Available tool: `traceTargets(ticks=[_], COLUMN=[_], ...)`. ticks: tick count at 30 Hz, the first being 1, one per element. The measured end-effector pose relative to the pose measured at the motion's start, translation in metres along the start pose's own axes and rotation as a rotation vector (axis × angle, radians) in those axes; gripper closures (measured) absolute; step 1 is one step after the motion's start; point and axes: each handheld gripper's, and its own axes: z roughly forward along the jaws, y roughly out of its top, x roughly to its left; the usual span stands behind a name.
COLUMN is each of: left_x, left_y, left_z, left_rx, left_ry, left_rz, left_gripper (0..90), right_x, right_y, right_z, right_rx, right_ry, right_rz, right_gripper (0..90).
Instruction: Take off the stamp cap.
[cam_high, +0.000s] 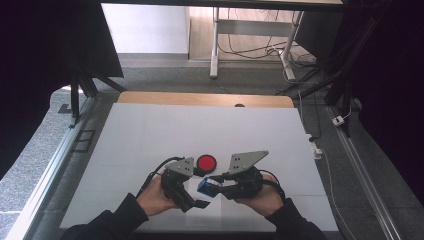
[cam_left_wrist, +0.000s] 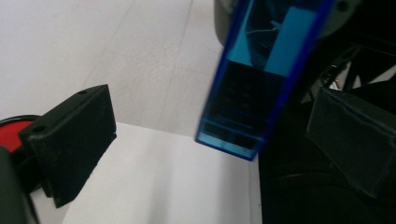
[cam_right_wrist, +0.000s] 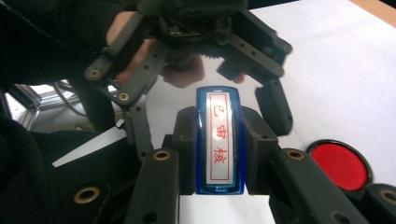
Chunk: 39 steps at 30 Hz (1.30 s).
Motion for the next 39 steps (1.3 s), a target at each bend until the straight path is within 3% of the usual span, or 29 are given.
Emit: traceTargets(ticks=[2,5,9,19,25,33,39], left_x=[0.0,0.0,0.0,0.001,0.001,0.002,0.0], left_y=[-0.002,-0.004,-0.006,-0.008,-0.009,-0.009,-0.008], left_z=[0.0,-0.001,-0.004,-0.008,-0.01,-0.012,-0.014], left_rx=[0.002,0.0,0.008,-0.027,-0.043,-0.059,-0.077], left_ry=[-0.008,-0.018,-0.056,-0.105,-0.118,-0.157,-0.161], left_rz=[0.014,0.05,0.098,0.113,0.119,0.132,0.161], left_gripper=[4.5,19.9,33.9,57.0,65.1,68.2,68.8], right_x=[0.001,0.003,0.004,0.002,0.001,0.001,-0.001], right_y=[0.0,0.001,0.002,0.0,0.0,0.0,0.0], right_z=[0.0,0.001,0.0,-0.002,-0.003,-0.004,-0.006], right_rx=[0.004,0.002,-0.007,-0.008,-0.024,-0.03,-0.058], right_ry=[0.002,0.013,0.026,0.031,0.043,0.068,0.106], right_rz=[-0.004,-0.01,-0.014,-0.001,0.004,0.001,0.029], right_gripper=[70.7,70.7,70.7,70.7,70.7,70.7,70.8])
